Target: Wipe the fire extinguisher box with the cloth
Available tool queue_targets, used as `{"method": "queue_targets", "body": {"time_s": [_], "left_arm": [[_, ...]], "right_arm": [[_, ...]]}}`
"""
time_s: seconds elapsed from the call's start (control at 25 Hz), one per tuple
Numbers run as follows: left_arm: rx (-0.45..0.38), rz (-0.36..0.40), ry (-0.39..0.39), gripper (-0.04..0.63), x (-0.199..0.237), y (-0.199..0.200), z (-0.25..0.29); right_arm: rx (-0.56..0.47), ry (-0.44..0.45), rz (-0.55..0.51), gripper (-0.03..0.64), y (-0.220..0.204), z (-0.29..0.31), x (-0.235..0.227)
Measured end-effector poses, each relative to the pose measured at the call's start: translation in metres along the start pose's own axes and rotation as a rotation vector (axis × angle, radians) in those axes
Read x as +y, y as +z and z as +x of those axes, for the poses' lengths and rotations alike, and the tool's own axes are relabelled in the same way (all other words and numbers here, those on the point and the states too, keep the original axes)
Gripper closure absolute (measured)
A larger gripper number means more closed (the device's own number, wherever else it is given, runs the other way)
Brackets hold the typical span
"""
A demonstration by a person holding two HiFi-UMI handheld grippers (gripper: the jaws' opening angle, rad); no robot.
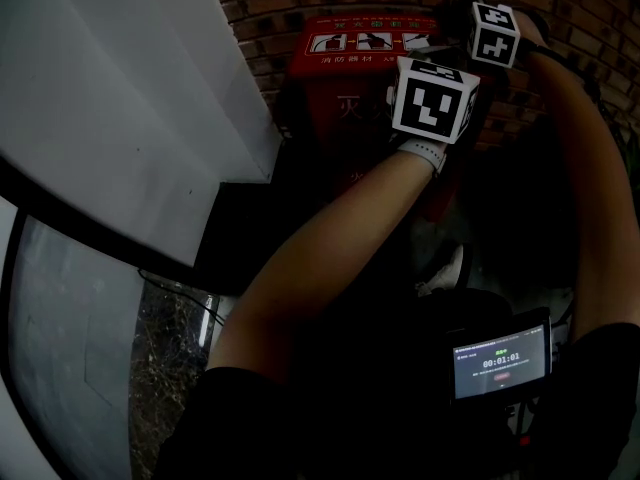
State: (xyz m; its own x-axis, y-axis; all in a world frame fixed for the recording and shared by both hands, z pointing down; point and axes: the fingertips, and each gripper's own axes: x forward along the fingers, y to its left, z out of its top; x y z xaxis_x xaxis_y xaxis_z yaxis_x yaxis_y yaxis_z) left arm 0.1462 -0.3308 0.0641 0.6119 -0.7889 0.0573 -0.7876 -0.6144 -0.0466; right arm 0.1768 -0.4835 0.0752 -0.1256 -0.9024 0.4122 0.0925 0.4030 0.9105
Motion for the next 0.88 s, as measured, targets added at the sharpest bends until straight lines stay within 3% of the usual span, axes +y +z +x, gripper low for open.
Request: {"method": "queue_targets", "body": {"time_s": [0.4,0.88], "left_arm": [[-0.013,0.011,0.023,0.594,0.001,0.002,0.0],[0.022,0.091,0.096,0.594,0.005,-0.002,0.003]], "right_arm": [[-0.028,0.088,-0.043,0.586,0.009,-0.018,0.02],[-0.105,0.139,-0.083,0.586,0.028,-0.089,0.057]]}}
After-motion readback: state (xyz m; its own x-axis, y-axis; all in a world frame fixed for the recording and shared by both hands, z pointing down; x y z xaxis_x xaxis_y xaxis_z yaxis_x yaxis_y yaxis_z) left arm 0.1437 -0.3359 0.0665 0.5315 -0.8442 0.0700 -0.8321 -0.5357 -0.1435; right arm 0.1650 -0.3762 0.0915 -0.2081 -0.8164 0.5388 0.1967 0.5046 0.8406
